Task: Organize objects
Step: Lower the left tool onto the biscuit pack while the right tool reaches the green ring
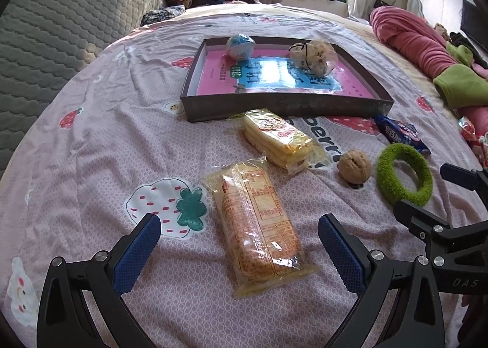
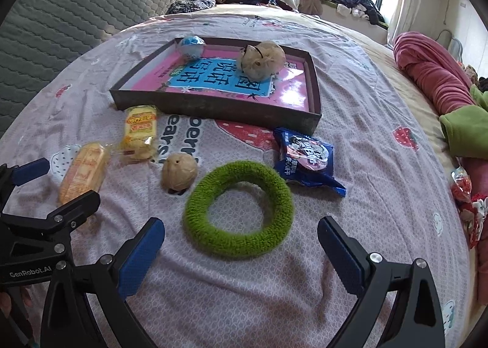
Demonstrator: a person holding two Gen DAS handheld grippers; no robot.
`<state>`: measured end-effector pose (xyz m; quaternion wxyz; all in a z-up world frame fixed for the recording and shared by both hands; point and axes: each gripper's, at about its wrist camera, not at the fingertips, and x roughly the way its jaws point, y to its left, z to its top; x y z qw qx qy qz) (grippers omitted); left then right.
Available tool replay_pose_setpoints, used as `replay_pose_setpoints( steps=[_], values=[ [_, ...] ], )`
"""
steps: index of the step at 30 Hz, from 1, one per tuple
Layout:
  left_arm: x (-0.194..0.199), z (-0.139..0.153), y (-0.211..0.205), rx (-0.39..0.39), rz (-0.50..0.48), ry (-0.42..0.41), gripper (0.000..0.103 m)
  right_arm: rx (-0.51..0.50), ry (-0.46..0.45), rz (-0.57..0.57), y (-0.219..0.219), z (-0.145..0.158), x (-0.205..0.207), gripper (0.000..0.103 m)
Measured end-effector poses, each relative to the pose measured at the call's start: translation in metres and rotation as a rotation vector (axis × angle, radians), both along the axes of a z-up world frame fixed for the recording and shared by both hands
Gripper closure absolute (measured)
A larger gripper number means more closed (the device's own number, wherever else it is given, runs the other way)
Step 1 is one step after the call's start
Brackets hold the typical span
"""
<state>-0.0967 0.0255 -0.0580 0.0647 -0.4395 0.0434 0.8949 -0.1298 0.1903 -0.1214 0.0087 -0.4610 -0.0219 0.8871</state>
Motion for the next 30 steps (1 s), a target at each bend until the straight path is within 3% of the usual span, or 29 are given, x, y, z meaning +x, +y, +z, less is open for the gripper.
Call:
replay_pose_setpoints(
  steps=[16,30],
  values=[
    [-0.01,-0.007,0.001,-0.015,0.021,-0.003,0.0,-0.055,-0.035,-0.043,0.009,-0.013,-0.016,0.002],
    [-0.011,-0.011,0.004,-0.016,0.019,-0.02,0.006,-0.059,-0.035,-0.041,0.005,-0.017,-0.019,0.008]
  ],
)
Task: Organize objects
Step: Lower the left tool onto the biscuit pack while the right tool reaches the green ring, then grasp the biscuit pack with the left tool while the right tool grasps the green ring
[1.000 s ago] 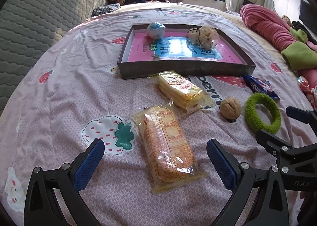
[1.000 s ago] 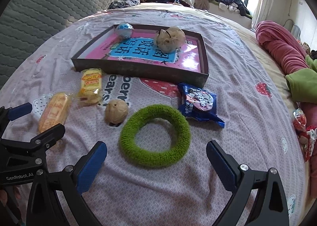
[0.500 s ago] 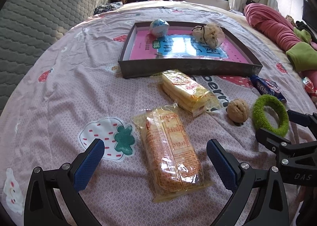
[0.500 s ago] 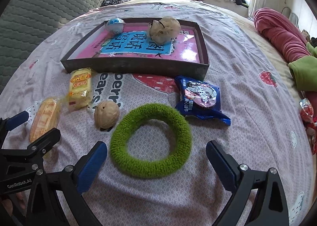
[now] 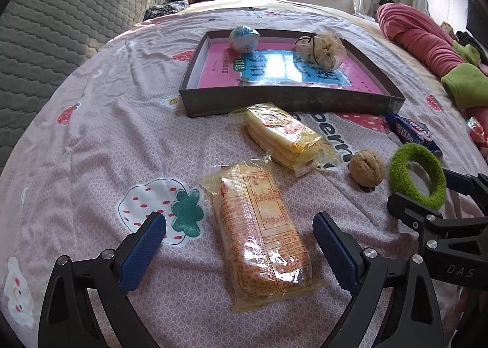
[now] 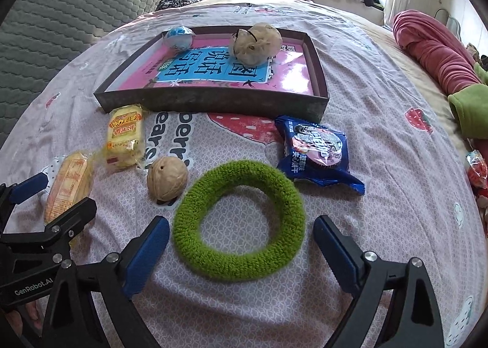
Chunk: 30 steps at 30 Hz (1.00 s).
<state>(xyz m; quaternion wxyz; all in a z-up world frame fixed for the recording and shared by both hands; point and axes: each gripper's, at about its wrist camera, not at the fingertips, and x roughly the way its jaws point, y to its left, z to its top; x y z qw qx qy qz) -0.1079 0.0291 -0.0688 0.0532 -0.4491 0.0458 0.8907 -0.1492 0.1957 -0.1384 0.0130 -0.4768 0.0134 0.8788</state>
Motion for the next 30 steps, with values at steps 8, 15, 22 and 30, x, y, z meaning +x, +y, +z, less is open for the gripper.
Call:
replay_pose_setpoints(
  steps=[8,15,22,30],
  values=[
    [-0.001,-0.004,0.001,0.015,-0.013,-0.028,0.036,0.0,-0.001,-0.003,0.001,0.0,0.0,0.019],
    [0.002,-0.003,0.006,0.012,-0.028,-0.026,0.05,-0.003,0.003,0.0,-0.001,0.0,0.001,0.031],
    [0.001,-0.002,0.005,0.038,-0.039,-0.033,0.057,-0.022,0.011,0.003,-0.003,0.003,0.003,0.058],
    [0.003,-0.001,0.005,0.046,-0.037,-0.022,0.06,-0.058,0.023,0.011,-0.001,0.007,0.011,0.075]
  ],
)
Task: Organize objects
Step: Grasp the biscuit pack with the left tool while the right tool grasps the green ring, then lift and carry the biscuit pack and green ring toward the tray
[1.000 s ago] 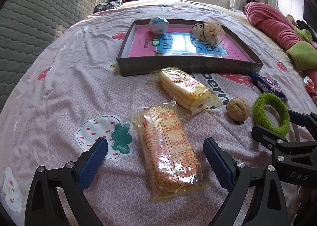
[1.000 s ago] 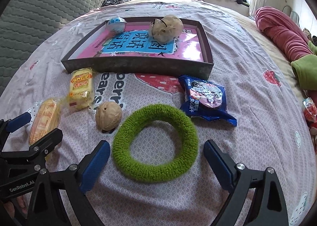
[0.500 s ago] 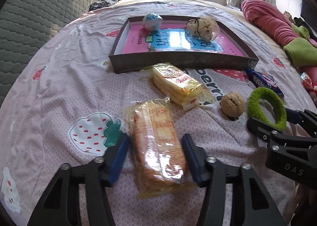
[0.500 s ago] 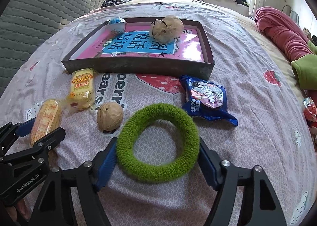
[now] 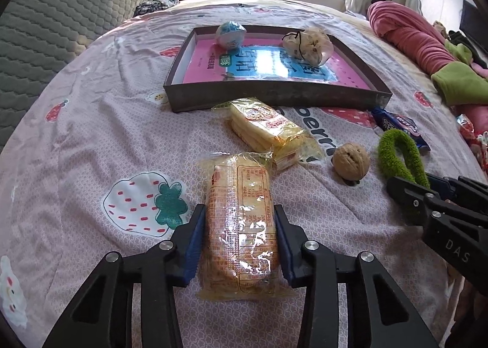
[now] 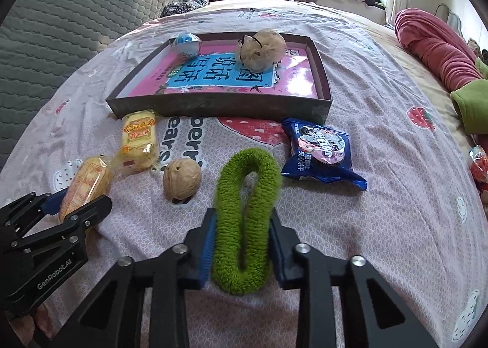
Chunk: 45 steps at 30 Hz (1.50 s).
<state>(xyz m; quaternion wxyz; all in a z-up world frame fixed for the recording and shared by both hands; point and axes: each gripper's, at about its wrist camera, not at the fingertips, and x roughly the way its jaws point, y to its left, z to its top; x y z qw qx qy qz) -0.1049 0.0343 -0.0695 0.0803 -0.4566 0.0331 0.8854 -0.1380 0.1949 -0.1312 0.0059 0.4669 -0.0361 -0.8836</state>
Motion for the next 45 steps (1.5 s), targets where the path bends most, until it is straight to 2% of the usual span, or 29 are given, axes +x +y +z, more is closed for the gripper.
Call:
replay_pose_setpoints(
  steps=[9,34,45],
  values=[
    [0.004,0.004,-0.005,0.028,0.006,-0.001,0.06,-0.018,0.017,0.0,0.001,0.007,0.013,0.076],
    [0.042,0.033,-0.006,0.01,0.009,0.058,0.06,-0.051,0.075,0.014,-0.014,0.032,0.048,0.076],
    [0.049,0.029,-0.011,0.035,0.025,0.046,0.06,-0.054,0.07,0.013,-0.019,0.025,0.058,0.076]
  ],
)
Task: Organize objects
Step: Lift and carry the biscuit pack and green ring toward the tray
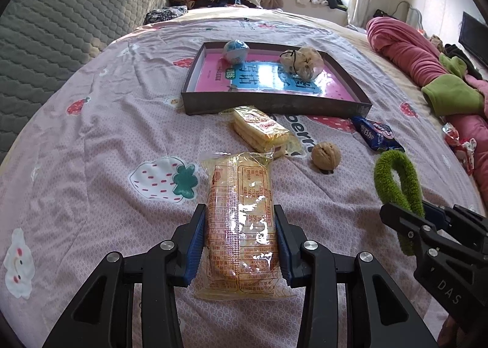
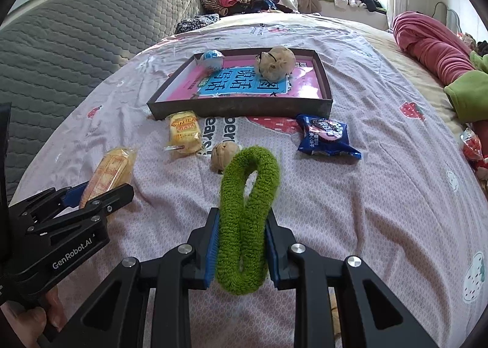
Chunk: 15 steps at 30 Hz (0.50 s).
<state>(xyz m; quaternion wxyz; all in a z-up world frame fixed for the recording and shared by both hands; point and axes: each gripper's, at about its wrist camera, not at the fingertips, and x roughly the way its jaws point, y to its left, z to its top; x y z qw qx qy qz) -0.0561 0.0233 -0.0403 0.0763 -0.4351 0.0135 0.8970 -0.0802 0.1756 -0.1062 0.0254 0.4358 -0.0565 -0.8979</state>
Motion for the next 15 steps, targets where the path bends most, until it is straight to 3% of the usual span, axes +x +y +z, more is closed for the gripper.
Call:
replay_pose_setpoints(
  steps=[7,15],
  values=[
    [-0.001,0.005,0.001,0.005,0.0,0.007,0.06,0.004,0.002,0.001,0.0,0.002,-0.001,0.076],
    [-0.011,0.023,0.001,0.009,-0.007,0.036,0.06,0.014,0.042,0.006,-0.001,0.025,-0.009,0.076]
  ],
)
